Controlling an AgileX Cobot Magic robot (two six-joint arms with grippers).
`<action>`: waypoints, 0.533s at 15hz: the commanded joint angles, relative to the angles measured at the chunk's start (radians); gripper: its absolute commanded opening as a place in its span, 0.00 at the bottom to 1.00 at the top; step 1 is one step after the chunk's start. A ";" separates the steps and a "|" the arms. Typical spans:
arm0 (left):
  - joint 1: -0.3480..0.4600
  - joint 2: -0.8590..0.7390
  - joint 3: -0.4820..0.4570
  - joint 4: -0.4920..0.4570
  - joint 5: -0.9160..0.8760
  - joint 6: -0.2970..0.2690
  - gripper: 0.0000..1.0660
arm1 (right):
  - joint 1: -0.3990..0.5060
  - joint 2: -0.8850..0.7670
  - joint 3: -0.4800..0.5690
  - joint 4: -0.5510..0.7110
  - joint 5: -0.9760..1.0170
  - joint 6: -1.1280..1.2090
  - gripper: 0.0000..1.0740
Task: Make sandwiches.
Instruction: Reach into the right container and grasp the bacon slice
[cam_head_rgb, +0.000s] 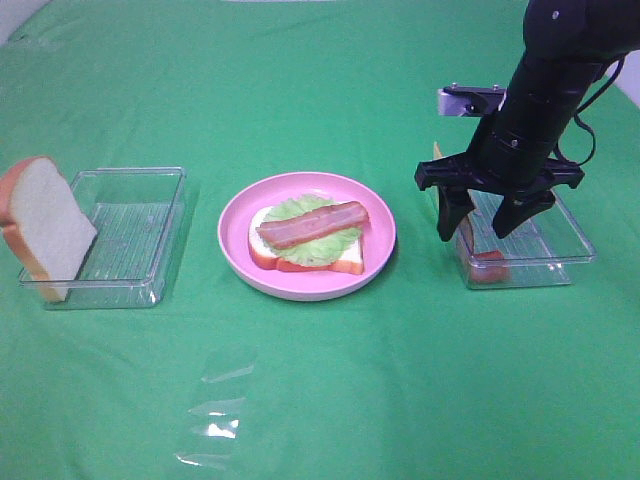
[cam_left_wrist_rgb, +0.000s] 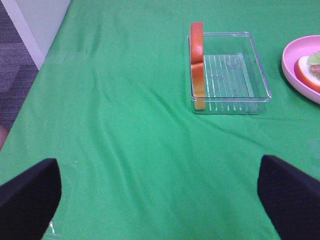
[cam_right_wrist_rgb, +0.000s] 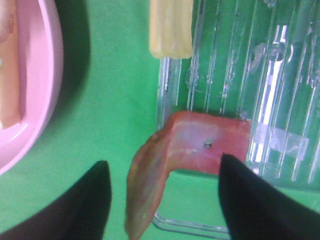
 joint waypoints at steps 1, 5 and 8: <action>0.002 -0.015 0.003 0.000 -0.007 0.000 0.94 | -0.001 0.005 0.006 0.003 0.007 -0.006 0.26; 0.002 -0.015 0.003 0.000 -0.007 0.000 0.94 | -0.001 0.005 0.006 -0.006 0.005 -0.006 0.00; 0.002 -0.015 0.003 0.000 -0.007 0.000 0.94 | -0.001 0.003 -0.007 -0.022 0.037 -0.006 0.00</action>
